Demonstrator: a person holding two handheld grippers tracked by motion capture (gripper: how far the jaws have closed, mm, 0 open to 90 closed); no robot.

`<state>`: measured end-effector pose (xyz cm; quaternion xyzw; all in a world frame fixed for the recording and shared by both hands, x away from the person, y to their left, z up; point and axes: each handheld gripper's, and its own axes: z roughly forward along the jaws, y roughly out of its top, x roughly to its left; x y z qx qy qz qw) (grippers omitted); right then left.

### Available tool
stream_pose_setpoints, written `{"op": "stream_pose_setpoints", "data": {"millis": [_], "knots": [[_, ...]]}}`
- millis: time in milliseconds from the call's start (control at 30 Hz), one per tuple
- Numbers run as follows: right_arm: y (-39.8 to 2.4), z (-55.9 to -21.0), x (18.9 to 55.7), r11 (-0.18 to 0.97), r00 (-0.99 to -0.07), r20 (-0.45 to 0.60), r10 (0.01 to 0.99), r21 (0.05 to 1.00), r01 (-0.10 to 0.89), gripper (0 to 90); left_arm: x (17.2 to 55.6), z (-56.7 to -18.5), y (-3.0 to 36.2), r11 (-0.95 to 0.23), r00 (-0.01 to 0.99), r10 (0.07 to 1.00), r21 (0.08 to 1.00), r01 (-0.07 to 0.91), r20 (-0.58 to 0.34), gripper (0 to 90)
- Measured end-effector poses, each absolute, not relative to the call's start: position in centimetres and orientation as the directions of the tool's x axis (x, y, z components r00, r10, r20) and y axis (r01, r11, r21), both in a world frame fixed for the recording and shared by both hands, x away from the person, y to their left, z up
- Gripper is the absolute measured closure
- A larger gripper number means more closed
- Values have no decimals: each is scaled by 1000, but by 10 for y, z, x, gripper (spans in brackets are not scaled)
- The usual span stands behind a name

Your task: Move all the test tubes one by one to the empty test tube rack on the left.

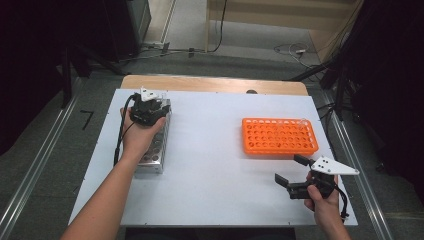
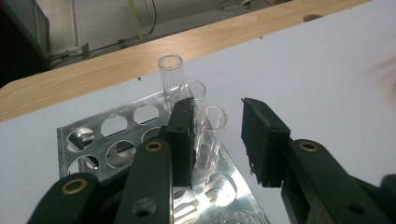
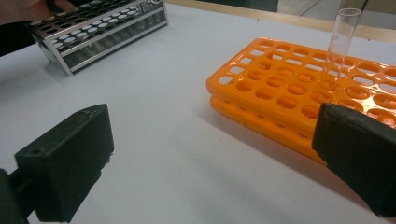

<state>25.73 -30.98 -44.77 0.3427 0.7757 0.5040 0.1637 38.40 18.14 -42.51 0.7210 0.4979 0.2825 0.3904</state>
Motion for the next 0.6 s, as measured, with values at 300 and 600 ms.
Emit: {"op": "stream_pose_setpoints", "data": {"millis": [300, 600], "knots": [[-308, -447, 257, 263, -713, 87, 696, 893, 365, 0, 367, -415, 182, -123, 406, 910, 887, 446, -78, 419], [-305, -444, 260, 260, -713, 84, 696, 896, 360, 0, 335, -407, 175, -97, 465, 878, 910, 404, -113, 145]]}}
